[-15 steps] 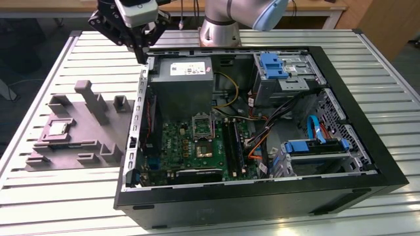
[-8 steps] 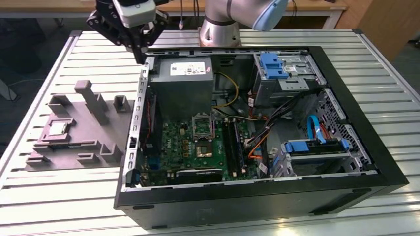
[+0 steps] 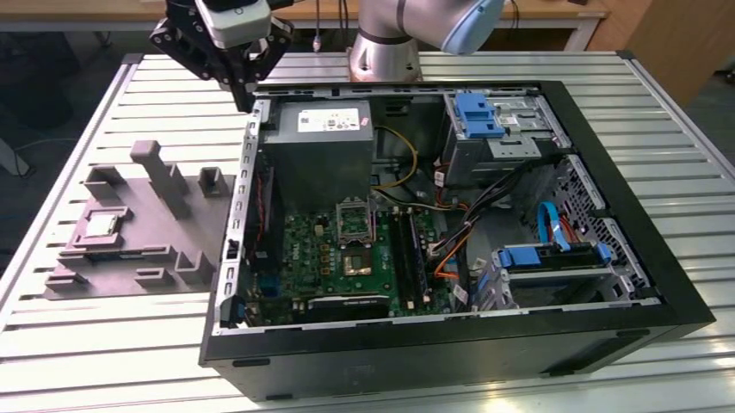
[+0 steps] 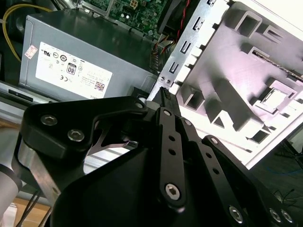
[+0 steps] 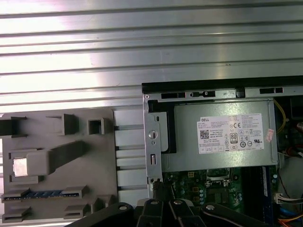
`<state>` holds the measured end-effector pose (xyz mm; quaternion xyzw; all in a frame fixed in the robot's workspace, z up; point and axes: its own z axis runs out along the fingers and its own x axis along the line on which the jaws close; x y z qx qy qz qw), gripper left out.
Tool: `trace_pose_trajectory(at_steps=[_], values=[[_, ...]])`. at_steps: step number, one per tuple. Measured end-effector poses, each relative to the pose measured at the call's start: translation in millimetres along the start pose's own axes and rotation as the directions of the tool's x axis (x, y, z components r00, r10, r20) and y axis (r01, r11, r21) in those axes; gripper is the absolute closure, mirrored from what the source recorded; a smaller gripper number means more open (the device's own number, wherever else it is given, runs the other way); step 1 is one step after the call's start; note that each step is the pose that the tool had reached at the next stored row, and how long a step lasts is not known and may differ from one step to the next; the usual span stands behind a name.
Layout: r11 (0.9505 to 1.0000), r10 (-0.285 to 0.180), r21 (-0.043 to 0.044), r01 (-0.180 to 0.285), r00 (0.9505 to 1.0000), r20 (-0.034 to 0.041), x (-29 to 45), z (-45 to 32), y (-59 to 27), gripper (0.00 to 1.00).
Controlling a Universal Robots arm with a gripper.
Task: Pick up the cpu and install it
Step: 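Reach for the cpu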
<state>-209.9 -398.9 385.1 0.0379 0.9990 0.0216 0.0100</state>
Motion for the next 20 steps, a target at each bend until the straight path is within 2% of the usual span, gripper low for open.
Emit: trace_pose_trajectory(at_steps=[20], values=[[1.0000, 0.000, 0.0001, 0.000, 1.0000, -0.0001, 6.3, -0.1, -0.5, 0.89]])
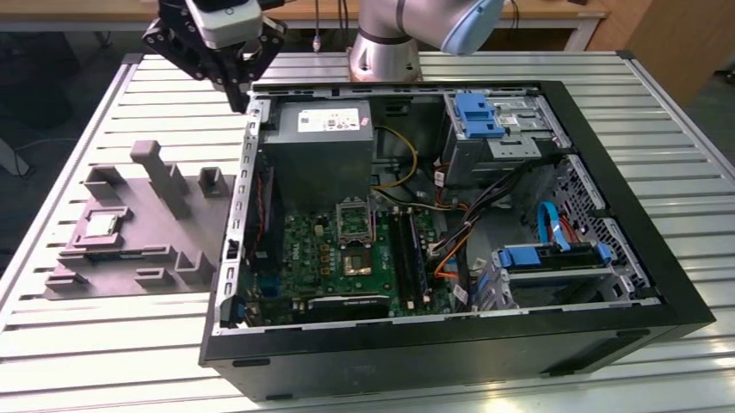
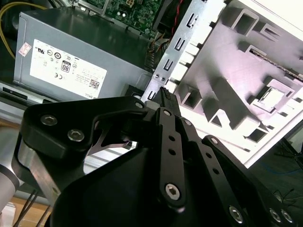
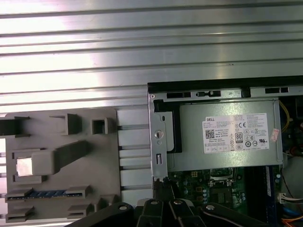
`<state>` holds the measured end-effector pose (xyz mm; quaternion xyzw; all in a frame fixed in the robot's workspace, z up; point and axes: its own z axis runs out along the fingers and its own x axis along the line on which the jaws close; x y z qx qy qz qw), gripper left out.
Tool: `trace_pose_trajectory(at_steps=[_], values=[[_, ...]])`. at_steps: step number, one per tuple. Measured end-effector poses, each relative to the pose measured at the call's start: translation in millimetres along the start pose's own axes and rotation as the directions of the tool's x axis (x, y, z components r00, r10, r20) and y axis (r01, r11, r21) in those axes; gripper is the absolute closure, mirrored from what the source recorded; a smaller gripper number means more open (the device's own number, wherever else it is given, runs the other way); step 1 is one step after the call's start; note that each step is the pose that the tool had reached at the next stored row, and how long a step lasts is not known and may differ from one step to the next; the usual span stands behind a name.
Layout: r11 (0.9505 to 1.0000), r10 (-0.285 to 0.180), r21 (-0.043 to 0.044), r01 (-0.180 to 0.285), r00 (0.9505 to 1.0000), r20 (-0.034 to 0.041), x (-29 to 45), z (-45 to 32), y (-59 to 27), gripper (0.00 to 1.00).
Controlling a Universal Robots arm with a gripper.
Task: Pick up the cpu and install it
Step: 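Reach for the cpu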
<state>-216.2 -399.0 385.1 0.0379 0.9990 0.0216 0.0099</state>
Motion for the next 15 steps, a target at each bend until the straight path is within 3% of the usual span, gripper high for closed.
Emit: trace_pose_trajectory(at_steps=[15], values=[[1.0000, 0.000, -0.0001, 0.000, 1.0000, 0.0000, 3.5, 0.0, -0.3, 0.89]])
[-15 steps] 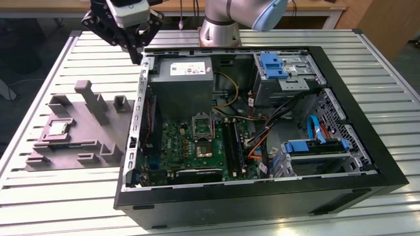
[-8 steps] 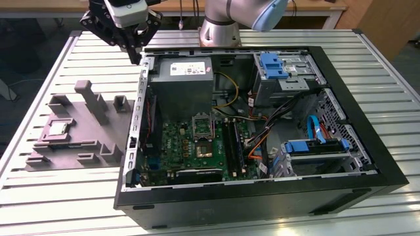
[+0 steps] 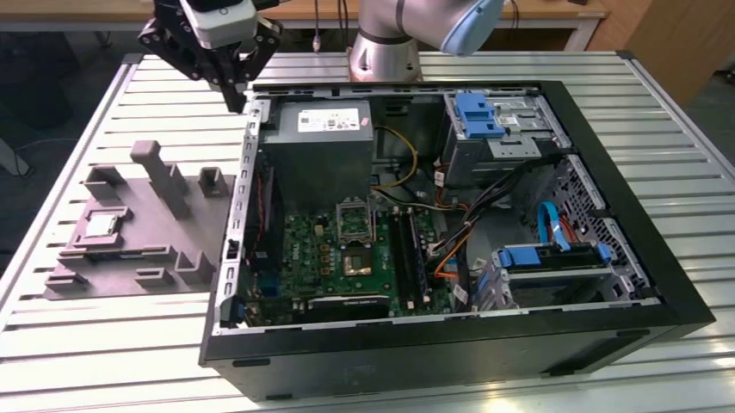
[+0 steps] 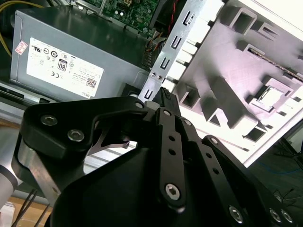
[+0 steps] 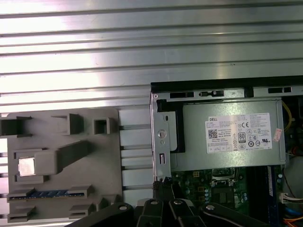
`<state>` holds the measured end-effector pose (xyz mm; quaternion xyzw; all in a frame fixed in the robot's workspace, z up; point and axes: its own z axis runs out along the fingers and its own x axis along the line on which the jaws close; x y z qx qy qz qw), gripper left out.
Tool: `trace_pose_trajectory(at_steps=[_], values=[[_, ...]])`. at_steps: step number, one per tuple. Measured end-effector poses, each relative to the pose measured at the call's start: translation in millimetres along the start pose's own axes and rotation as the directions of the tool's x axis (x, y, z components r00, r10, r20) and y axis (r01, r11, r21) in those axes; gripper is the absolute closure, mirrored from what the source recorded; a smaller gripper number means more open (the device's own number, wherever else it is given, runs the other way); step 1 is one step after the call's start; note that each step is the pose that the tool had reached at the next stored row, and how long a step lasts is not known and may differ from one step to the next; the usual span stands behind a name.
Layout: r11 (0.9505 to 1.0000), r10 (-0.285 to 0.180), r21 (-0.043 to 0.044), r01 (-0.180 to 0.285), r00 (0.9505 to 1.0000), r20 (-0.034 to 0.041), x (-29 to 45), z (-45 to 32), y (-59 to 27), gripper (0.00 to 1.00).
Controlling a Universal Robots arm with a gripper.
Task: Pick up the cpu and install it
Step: 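Reach for the cpu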
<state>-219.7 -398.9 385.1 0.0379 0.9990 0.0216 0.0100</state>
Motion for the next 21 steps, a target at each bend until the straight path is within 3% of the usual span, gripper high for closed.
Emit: trace_pose_trajectory(at_steps=[21], values=[[1.0000, 0.000, 0.0000, 0.000, 1.0000, 0.0000, 9.7, -0.1, -0.7, 0.89]])
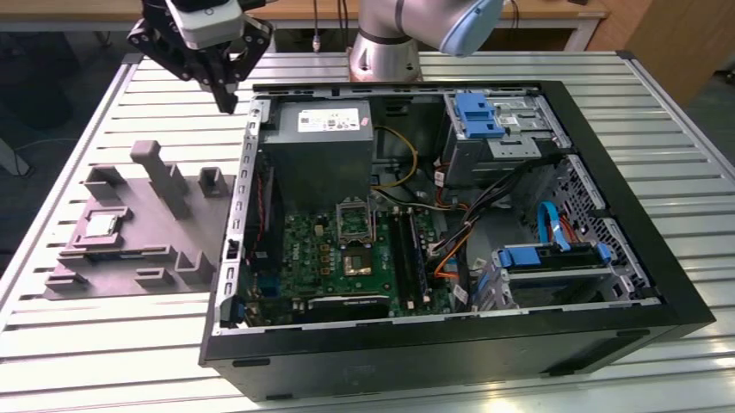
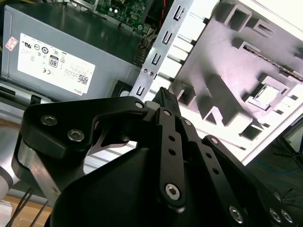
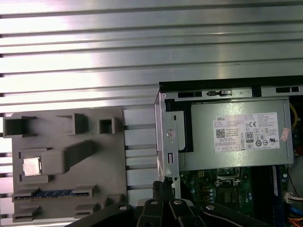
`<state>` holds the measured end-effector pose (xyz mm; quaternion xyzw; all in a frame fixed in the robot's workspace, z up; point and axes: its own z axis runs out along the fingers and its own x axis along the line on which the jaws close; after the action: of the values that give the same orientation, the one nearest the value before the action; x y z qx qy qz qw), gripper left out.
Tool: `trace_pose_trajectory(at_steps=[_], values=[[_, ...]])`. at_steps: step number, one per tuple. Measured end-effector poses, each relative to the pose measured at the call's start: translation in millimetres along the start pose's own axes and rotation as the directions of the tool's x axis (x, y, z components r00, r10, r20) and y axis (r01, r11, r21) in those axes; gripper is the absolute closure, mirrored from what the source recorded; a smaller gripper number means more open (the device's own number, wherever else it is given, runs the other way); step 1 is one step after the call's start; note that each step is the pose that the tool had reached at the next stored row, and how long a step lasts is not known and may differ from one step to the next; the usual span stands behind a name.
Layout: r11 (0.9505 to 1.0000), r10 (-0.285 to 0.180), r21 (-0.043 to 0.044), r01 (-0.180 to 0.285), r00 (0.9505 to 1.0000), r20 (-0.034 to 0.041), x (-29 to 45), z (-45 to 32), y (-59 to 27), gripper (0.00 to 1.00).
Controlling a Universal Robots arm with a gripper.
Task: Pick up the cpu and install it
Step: 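Reach for the cpu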
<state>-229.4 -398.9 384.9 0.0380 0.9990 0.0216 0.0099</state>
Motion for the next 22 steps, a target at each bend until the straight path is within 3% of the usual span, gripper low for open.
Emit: trace_pose_trajectory(at_steps=[22], values=[[1.0000, 0.000, 0.0000, 0.000, 1.0000, 0.0000, 8.4, 0.6, -0.7, 0.89]])
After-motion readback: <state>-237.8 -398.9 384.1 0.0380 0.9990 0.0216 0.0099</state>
